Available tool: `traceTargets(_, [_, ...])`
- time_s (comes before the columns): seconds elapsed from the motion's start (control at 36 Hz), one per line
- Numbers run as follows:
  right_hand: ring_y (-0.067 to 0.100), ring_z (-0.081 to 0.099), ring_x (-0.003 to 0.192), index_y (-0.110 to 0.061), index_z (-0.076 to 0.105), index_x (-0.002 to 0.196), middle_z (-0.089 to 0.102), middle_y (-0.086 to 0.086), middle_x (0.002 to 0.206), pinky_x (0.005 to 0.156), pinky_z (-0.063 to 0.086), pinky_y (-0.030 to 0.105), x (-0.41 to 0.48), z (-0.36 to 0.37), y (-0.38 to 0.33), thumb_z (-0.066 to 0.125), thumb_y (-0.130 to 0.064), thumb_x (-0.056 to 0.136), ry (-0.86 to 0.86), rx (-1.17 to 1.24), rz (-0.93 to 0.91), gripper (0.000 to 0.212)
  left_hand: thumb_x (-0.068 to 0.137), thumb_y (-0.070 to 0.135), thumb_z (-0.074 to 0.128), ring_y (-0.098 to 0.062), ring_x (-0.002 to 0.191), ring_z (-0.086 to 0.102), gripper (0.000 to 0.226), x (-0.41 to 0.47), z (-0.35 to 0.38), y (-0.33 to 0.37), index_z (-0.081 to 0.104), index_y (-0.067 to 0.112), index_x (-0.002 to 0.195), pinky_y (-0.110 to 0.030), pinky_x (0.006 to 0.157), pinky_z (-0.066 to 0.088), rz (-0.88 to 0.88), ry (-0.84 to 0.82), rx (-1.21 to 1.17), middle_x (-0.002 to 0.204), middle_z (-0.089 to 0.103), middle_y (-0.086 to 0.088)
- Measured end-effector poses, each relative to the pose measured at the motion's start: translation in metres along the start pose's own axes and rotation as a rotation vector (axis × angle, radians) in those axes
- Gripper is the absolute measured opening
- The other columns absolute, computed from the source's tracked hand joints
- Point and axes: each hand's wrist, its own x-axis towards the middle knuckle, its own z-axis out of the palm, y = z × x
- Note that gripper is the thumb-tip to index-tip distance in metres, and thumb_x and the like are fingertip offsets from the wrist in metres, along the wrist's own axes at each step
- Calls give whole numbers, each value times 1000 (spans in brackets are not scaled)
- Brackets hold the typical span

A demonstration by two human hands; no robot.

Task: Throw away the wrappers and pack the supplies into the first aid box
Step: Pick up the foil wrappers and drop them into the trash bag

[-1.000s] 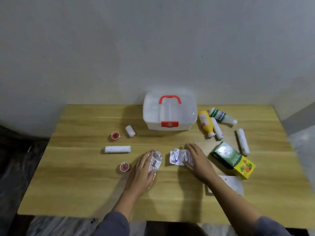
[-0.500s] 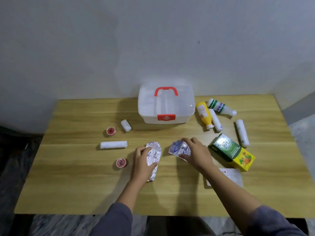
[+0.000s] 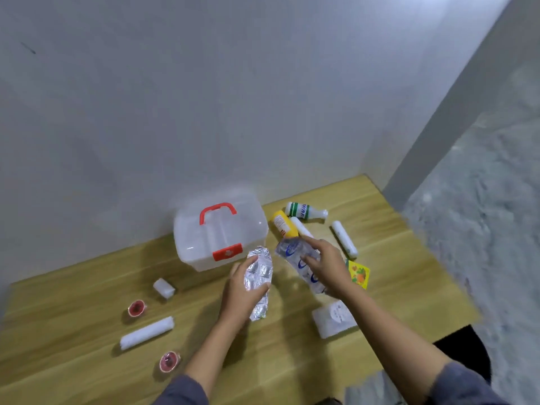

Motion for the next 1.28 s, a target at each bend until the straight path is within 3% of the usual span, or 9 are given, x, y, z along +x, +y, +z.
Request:
traceTargets(0.14, [22,53,120,-15,54,129,59,9,129,90,38,23,-10,-56,24,58,-9,85,192,152,140,44,75,11,73,-8,111,43,58,28,43,48,50,23,128,-22,91,32,137,-161,33,121,43,8])
traceTargets(0.25, [24,55,117,-13,55,127,61,11,125,89,40,23,-34,-100,65,56,-7,87,347,282,268,41,74,10,74,-9,111,45,61,43,97,84,49,17,129,-14,88,30,253,-302,55,119,45,6])
traceTargets(0.39, [24,56,117,-9,55,127,62,11,124,90,40,24,-76,-151,129,53,1,87,550,393,420,41,66,27,68,-11,109,46,67,44,183,127,49,15,128,-11,85,29,312,-496,44,118,47,1])
traceTargets(0.5, [24,53,120,-8,50,131,57,13,131,92,38,24,-113,-184,191,52,-1,89,694,511,593,43,69,18,71,-10,109,45,65,37,264,155,48,12,129,3,82,28,358,-638,55,119,47,-2])
traceTargets(0.64, [28,56,116,-9,49,132,58,13,130,97,42,34,-153,-215,269,52,-2,88,855,543,779,45,77,8,71,-7,114,41,64,19,371,185,43,16,134,-12,88,29,380,-807,95,126,42,1])
traceTargets(0.75, [29,57,113,-9,50,130,59,12,128,98,44,39,-170,-228,329,51,1,88,924,624,900,44,78,8,69,-8,112,40,65,6,460,197,40,12,136,-8,85,26,399,-929,158,128,42,-6])
traceTargets(1.0, [27,54,116,-7,48,132,57,13,130,97,43,36,-163,-212,454,50,2,88,933,769,1092,45,79,8,67,-21,127,41,72,-12,610,145,31,11,141,-16,94,28,283,-1134,407,138,36,-9])
traceTargets(1.14, [28,59,111,-9,53,126,63,15,122,93,44,32,-152,-177,524,52,0,85,875,759,1173,42,76,8,69,-27,132,36,77,-8,658,83,30,11,142,-36,108,31,209,-1162,582,143,34,-13])
traceTargets(1.28, [27,56,113,-7,46,133,58,15,127,94,44,32,-140,-155,569,48,1,89,869,841,1209,44,79,7,66,-28,135,32,75,-6,689,30,27,8,143,-32,106,29,168,-1216,719,146,29,-14])
